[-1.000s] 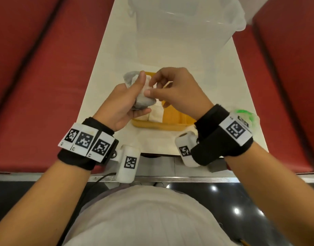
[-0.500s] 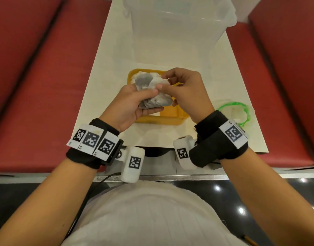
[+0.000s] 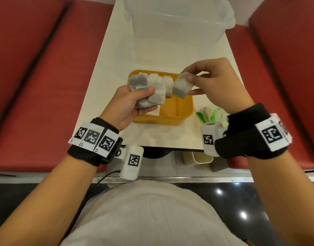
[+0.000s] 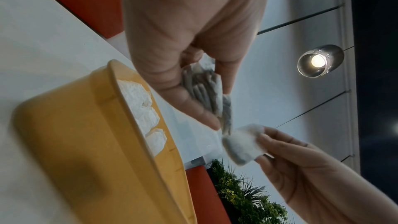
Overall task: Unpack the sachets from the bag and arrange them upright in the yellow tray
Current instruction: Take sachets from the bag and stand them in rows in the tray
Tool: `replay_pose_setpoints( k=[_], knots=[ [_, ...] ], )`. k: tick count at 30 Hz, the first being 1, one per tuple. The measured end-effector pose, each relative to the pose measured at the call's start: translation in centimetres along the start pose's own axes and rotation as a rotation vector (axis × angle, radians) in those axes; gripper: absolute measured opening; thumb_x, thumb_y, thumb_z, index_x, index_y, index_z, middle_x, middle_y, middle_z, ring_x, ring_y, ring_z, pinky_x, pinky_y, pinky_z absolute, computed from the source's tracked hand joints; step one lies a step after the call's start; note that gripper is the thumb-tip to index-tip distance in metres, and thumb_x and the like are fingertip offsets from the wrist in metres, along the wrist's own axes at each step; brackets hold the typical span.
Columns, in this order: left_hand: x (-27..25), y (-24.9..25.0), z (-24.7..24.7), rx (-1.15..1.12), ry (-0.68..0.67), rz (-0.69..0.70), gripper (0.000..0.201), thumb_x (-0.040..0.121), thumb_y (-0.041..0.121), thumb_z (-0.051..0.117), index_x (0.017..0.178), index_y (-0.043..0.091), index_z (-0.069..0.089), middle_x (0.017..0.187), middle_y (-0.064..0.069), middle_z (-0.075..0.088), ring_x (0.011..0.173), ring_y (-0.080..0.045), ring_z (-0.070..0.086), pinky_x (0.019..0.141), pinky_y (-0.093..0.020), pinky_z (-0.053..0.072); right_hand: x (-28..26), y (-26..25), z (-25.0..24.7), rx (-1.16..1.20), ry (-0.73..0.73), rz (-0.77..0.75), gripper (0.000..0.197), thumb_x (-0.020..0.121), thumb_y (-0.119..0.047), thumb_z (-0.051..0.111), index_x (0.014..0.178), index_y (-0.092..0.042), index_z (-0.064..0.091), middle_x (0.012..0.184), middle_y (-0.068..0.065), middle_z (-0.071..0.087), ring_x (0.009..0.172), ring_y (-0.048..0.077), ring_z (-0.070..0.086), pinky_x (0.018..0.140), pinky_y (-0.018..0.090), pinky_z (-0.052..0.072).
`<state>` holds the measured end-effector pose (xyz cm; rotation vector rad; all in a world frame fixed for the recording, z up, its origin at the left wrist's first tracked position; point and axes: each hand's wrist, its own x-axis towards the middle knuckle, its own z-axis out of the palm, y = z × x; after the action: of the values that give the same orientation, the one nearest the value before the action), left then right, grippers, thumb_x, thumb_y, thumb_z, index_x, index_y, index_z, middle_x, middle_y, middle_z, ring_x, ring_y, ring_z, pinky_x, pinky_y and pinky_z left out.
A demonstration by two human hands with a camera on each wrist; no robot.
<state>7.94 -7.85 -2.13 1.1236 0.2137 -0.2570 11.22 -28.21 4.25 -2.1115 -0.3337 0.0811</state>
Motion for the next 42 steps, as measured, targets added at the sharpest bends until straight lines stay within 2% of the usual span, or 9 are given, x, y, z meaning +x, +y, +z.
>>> replay_pose_setpoints(
  k=[7, 9, 12, 15, 17, 22, 29, 34, 42],
  knots=[
    [0.5, -0.1, 0.5, 0.066, -0.021, 0.043, 0.017, 0.093, 0.008, 0.059, 0.109, 0.009, 0.063, 0.101, -0.006, 0.071, 0.089, -0.016, 0.071, 0.07, -0.028, 0.057, 0.9, -3.3, 0.2, -0.145, -0.217, -0.178, 0.006, 0.082, -0.003, 0.067, 0.086, -0.006, 0.071, 0.077, 0.003, 0.068, 0.067, 0.011, 0.064, 0.055, 0.019, 0.054],
    [0.5, -0.1, 0.7, 0.082, -0.044, 0.066, 0.017, 0.093, 0.006, 0.058, 0.108, 0.009, 0.063, 0.1, -0.007, 0.071, 0.089, -0.017, 0.071, 0.071, -0.028, 0.057, 1.7, -3.1, 1.0, -0.273, -0.177, -0.241, 0.005, 0.08, -0.007, 0.068, 0.083, -0.011, 0.07, 0.078, -0.008, 0.065, 0.072, 0.009, 0.062, 0.06, 0.013, 0.05],
    [0.6, 0.0, 0.6, 0.106, -0.064, 0.095, 0.021, 0.092, 0.008, 0.06, 0.113, 0.007, 0.063, 0.105, -0.011, 0.07, 0.094, -0.02, 0.07, 0.074, -0.031, 0.057, 2.8, -2.7, 1.6, -0.39, -0.195, -0.265, 0.005, 0.078, -0.013, 0.071, 0.083, -0.013, 0.071, 0.095, -0.001, 0.07, 0.09, 0.012, 0.064, 0.082, 0.025, 0.051],
    [0.8, 0.1, 0.6, 0.115, -0.05, 0.113, 0.02, 0.093, 0.009, 0.059, 0.113, 0.006, 0.062, 0.105, -0.012, 0.069, 0.094, -0.02, 0.069, 0.074, -0.031, 0.057, 3.9, -2.7, 1.5, -0.371, -0.272, -0.243, 0.005, 0.079, -0.008, 0.071, 0.084, -0.011, 0.072, 0.084, -0.001, 0.069, 0.078, 0.005, 0.064, 0.074, 0.019, 0.053],
    [1.0, 0.2, 0.3, 0.095, -0.012, 0.12, 0.014, 0.093, 0.011, 0.059, 0.106, 0.009, 0.064, 0.099, -0.006, 0.07, 0.09, -0.015, 0.069, 0.071, -0.028, 0.057, 4.7, -2.6, 1.1, -0.352, -0.227, -0.251, 0.006, 0.08, -0.004, 0.07, 0.086, -0.007, 0.071, 0.08, 0.001, 0.066, 0.067, 0.005, 0.062, 0.062, 0.015, 0.052],
    [1.4, 0.5, -2.0, 0.058, 0.118, 0.148, 0.015, 0.095, 0.016, 0.058, 0.107, 0.011, 0.065, 0.093, 0.003, 0.072, 0.089, -0.007, 0.067, 0.066, -0.022, 0.056, 7.3, -0.8, 0.1, -0.575, -0.119, -0.263, 0.024, 0.085, -0.009, 0.068, 0.109, -0.011, 0.065, 0.092, 0.001, 0.06, 0.077, 0.013, 0.057, 0.068, 0.012, 0.048],
    [1.2, 0.5, -4.6, 0.044, 0.236, 0.169, 0.01, 0.096, 0.017, 0.058, 0.102, 0.015, 0.066, 0.093, 0.005, 0.073, 0.095, -0.007, 0.068, 0.069, -0.023, 0.056, 9.8, 2.6, 2.4, -0.892, -0.361, -0.103, 0.013, 0.087, -0.008, 0.061, 0.094, -0.012, 0.07, 0.092, 0.004, 0.063, 0.085, 0.023, 0.059, 0.079, 0.033, 0.052],
    [0.8, -0.1, -5.4, 0.044, 0.261, 0.157, 0.01, 0.095, 0.018, 0.058, 0.101, 0.015, 0.065, 0.091, 0.005, 0.073, 0.09, -0.006, 0.067, 0.07, -0.024, 0.056, 11.3, 3.0, 4.7, -0.943, -0.51, -0.055, 0.009, 0.085, -0.006, 0.063, 0.089, -0.012, 0.068, 0.086, 0.004, 0.063, 0.083, 0.023, 0.059, 0.073, 0.03, 0.046],
    [0.4, -0.4, -6.7, 0.018, 0.306, 0.147, 0.01, 0.095, 0.018, 0.058, 0.101, 0.016, 0.066, 0.094, 0.004, 0.072, 0.088, -0.007, 0.067, 0.068, -0.023, 0.055, 12.4, 3.5, 5.5, -1.096, -0.426, -0.051, 0.026, 0.082, -0.028, 0.072, 0.102, -0.012, 0.065, 0.099, 0.009, 0.063, 0.088, 0.029, 0.061, 0.078, 0.037, 0.052]
  ],
)
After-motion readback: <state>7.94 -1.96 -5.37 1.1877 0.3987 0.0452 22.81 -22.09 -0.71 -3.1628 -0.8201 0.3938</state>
